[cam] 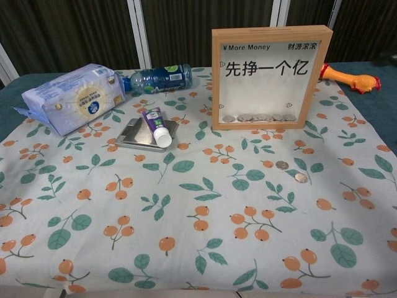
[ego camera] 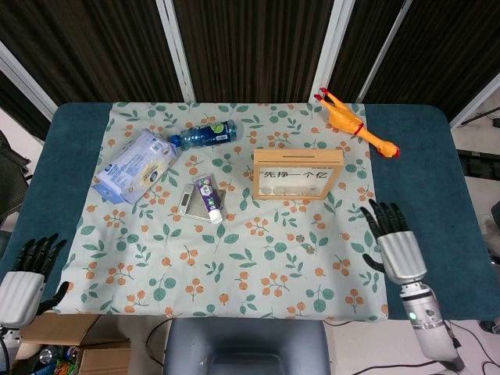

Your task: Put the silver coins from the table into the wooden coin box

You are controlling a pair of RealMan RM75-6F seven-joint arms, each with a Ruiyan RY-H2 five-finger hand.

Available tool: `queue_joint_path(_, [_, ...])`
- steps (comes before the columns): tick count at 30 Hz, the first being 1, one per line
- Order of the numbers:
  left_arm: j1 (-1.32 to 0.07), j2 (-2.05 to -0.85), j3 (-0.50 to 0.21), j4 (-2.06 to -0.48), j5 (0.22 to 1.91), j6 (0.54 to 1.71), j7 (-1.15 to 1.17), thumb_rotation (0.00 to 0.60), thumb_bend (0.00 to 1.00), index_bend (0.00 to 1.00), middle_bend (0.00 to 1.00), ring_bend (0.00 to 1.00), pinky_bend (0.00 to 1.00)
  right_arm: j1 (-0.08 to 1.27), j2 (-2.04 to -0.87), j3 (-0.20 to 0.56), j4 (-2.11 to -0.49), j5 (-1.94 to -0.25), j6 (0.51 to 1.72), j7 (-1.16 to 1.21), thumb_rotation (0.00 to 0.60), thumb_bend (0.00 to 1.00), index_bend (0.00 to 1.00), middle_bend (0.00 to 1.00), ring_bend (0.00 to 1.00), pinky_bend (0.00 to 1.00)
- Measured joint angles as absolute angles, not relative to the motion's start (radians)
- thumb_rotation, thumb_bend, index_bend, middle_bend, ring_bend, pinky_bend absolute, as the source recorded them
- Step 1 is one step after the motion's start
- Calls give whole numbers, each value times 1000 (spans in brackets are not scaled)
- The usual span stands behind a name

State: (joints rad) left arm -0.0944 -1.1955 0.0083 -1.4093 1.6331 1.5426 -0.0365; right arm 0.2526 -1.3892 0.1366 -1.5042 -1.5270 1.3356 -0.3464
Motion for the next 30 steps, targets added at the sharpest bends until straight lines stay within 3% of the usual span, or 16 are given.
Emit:
queue_joint_path(14, [-99, -1196, 7, -1390, 1613, 1523, -52, 600, 357, 0, 0, 0, 0, 382, -1680, 180, -1314, -1380, 1205, -514, 600, 333, 6, 0, 0, 0])
queue_joint_path(21, [-101, -1202, 7, -1356, 1606, 1518, -94, 600, 356, 0, 0, 0, 0, 425, -1748, 171, -1210, -1397, 1198, -487, 600, 429, 313, 0, 0, 0])
queue_joint_path(30, [-100, -1207, 8, -1337, 1602, 1520, -117, 600, 356, 0, 0, 0, 0, 450, -1805, 148, -1138, -1394, 1172, -457, 600, 431, 426, 0, 0, 0])
